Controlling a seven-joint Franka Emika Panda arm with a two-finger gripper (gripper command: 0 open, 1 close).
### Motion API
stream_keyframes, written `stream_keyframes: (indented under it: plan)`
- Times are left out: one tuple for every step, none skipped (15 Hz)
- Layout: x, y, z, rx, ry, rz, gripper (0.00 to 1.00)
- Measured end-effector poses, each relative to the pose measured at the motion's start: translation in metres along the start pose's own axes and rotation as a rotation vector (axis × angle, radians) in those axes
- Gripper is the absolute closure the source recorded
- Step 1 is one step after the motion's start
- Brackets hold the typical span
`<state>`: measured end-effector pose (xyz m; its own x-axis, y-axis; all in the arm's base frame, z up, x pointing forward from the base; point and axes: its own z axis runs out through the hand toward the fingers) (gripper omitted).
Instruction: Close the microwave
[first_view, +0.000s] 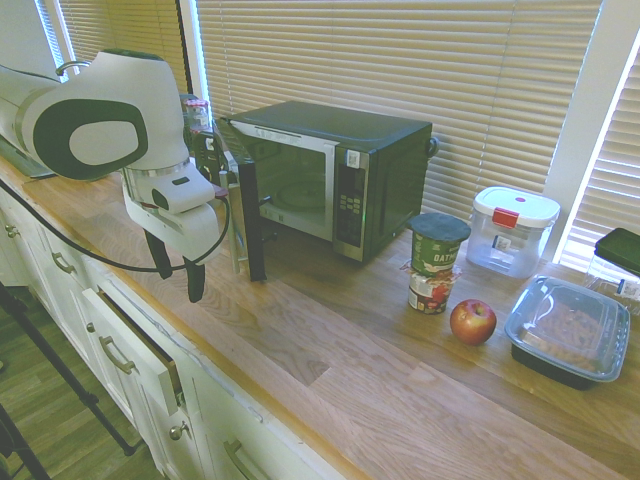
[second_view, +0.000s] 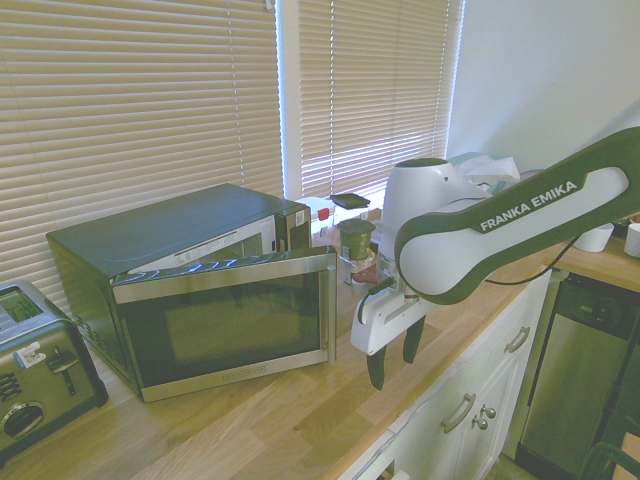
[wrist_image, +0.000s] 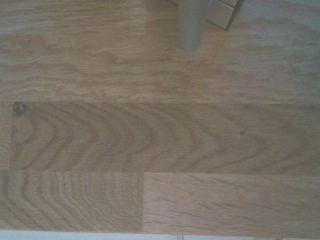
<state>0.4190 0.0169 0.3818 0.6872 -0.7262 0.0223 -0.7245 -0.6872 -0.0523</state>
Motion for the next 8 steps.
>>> stream_keyframes:
  plan:
    - [0.0, 0.0, 0.0, 0.0, 0.0, 0.0, 0.0]
    - [0.0, 0.0, 0.0, 0.0, 0.0, 0.001, 0.0]
    - [-0.001, -0.001, 0.0, -0.001, 0.003, -0.005, 0.0]
    - [-0.004, -0.004, 0.0, -0.002, 0.011, -0.018, 0.0]
    - [-0.008, -0.009, -0.001, -0.004, 0.025, -0.036, 0.0]
    - [-0.014, -0.016, -0.002, -0.006, 0.037, -0.053, 0.0]
    - [-0.019, -0.022, -0.004, -0.006, 0.049, -0.066, 0.0]
    - [-0.023, -0.029, -0.008, -0.004, 0.065, -0.075, 0.0]
